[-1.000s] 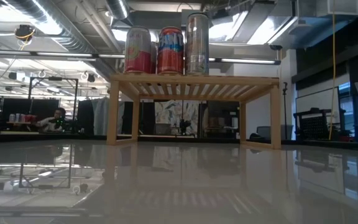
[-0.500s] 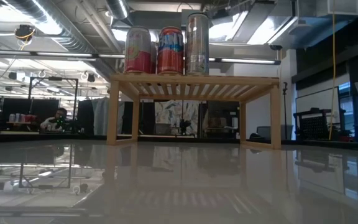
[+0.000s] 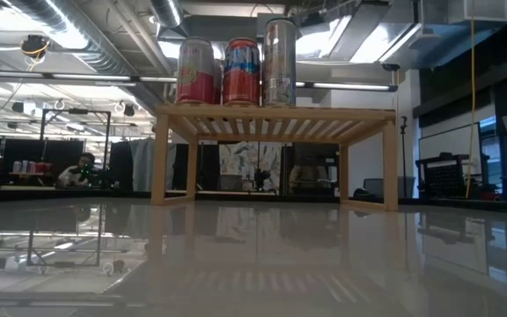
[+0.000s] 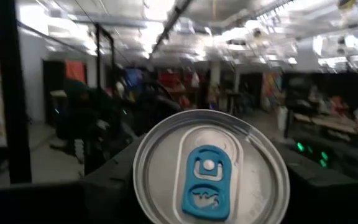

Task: Place canned beverage on shelf
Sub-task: Put the right blue soda can on the shelf

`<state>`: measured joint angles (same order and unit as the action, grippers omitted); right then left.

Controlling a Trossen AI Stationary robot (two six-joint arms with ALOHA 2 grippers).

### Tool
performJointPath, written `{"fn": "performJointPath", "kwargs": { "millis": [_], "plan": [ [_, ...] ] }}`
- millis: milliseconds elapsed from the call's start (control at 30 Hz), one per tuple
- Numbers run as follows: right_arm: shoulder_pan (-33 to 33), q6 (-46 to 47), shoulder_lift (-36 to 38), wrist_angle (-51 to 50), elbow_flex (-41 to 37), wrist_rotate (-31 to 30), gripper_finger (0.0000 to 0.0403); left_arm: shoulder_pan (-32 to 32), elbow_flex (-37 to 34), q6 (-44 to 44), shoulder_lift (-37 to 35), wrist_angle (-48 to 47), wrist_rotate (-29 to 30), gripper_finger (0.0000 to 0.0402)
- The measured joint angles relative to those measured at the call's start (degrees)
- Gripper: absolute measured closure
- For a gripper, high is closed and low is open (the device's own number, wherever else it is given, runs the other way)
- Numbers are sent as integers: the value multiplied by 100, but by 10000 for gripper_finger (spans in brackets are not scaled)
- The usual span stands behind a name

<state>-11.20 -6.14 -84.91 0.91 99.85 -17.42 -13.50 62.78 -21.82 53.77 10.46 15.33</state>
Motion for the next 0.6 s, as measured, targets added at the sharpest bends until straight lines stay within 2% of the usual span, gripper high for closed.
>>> {"fn": "performJointPath", "kwargs": {
  "millis": [333, 600],
  "plan": [
    [-2, 859, 885, -2552, 0, -928, 192, -2, 0, -7, -372, -1066, -138, 97],
    [125, 1236, 1275, -4127, -11, -1105, 192, -2, 0, 98, -227, -1183, 119, 97]
  ]
}}
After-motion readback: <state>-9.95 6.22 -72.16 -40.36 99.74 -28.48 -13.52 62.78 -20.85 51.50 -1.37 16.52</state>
